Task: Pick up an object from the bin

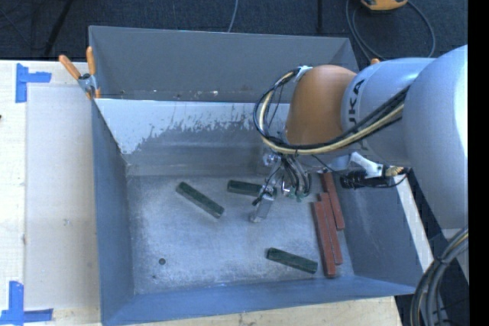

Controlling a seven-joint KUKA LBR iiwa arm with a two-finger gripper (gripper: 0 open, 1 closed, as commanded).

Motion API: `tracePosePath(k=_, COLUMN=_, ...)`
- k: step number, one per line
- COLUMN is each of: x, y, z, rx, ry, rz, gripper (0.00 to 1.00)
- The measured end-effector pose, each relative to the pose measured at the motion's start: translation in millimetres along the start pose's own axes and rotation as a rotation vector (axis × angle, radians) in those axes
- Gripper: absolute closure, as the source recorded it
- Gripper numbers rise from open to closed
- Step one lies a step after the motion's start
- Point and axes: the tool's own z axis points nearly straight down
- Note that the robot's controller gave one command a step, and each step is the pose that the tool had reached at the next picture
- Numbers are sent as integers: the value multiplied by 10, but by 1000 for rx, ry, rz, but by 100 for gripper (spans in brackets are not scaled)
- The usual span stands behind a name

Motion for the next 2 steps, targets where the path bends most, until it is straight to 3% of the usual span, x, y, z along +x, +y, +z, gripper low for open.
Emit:
tracePosePath(k=1, x=-40, y=36, z=166, rx=-1, ry=0, rz=-23, gripper=100)
tracePosePath(k=2, x=-41, y=38, z=155, rx=-1, ry=0, rz=-26, gripper=100)
